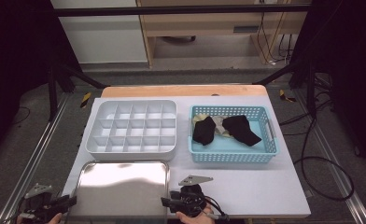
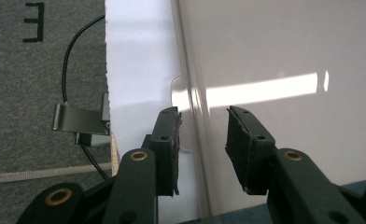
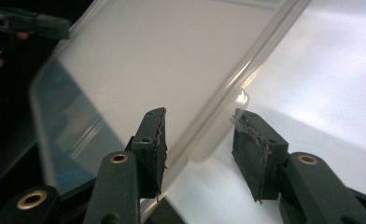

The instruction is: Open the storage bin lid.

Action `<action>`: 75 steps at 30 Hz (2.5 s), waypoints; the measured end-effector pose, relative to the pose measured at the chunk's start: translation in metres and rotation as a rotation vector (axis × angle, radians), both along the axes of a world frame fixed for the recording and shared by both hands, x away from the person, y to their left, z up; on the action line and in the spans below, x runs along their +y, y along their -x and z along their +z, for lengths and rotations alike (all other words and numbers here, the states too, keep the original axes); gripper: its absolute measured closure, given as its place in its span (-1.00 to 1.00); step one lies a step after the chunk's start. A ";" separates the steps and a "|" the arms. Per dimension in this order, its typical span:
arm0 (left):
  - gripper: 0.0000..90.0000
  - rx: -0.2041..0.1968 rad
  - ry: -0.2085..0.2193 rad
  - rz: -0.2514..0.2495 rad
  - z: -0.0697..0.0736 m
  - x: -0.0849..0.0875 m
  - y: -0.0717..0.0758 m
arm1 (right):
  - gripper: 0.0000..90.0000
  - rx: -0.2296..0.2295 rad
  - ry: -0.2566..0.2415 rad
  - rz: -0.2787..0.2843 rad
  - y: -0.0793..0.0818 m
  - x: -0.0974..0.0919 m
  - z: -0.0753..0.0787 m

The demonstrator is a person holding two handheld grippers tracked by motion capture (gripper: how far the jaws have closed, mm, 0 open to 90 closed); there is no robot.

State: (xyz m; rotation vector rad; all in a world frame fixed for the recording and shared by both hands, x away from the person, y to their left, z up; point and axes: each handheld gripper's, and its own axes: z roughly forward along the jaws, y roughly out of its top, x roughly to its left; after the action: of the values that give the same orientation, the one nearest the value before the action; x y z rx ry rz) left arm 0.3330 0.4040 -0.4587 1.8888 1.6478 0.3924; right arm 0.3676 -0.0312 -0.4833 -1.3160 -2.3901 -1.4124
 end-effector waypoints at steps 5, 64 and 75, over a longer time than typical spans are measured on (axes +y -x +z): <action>0.41 -0.008 -0.008 -0.001 0.000 -0.001 0.000 | 0.22 0.009 0.009 -0.001 -0.002 0.000 -0.005; -0.29 -0.348 0.034 -0.061 0.042 -0.071 -0.049 | -0.36 -0.384 -0.009 -0.239 -0.039 -0.166 0.074; -0.28 -0.348 0.047 -0.034 0.040 -0.062 -0.048 | -0.31 -0.390 0.023 -0.290 -0.054 -0.202 0.086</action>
State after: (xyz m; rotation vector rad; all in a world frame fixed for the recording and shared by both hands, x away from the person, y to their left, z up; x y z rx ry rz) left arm 0.3810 0.3419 -0.4189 1.6990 1.3794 0.6236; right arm 0.4219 -0.2333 -0.3971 -1.5716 -2.5259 -1.8786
